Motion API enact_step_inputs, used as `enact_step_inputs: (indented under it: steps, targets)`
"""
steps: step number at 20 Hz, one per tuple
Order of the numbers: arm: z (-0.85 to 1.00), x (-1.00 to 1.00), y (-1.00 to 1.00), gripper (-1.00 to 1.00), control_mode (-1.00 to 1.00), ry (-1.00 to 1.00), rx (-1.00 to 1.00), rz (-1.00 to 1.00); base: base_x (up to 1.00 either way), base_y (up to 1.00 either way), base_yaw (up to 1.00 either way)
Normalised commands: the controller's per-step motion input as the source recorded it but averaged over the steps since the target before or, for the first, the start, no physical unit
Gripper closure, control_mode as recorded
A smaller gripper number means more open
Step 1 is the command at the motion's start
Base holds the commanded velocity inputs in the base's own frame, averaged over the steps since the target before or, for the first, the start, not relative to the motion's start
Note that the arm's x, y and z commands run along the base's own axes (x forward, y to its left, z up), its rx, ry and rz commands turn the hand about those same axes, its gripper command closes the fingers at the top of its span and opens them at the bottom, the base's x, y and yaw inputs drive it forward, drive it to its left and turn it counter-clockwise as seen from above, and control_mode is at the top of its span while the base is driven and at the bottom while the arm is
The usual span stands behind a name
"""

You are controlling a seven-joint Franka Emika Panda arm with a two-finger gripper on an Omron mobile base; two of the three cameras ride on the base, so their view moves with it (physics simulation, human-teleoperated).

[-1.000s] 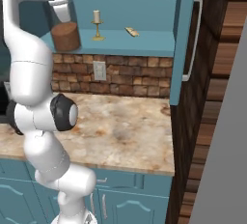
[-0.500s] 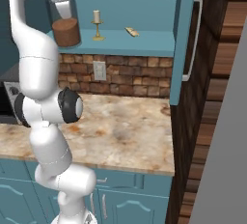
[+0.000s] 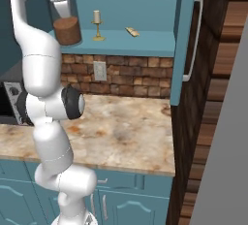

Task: Pick the jar and candle from the dining table and place them in the open cabinet. Close the cabinet after placing the objects.

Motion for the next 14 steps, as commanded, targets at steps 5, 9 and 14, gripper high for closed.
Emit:
enact_step_inputs:
  steps: [5, 9, 14]
  targets:
    - [-0.21, 0.55, 0.2, 1.0, -1.0, -0.07, 0.0, -0.04, 0.0, 0.0, 0.0]
    - [-0.44, 0.39, 0.19, 1.0, -1.0, -0.11, 0.02, 0.0, 0.0, 0.0, 0.0]
    - [-0.42, 0.42, 0.19, 1.0, -1.0, -0.21, 0.03, 0.0, 0.0, 0.0, 0.0]
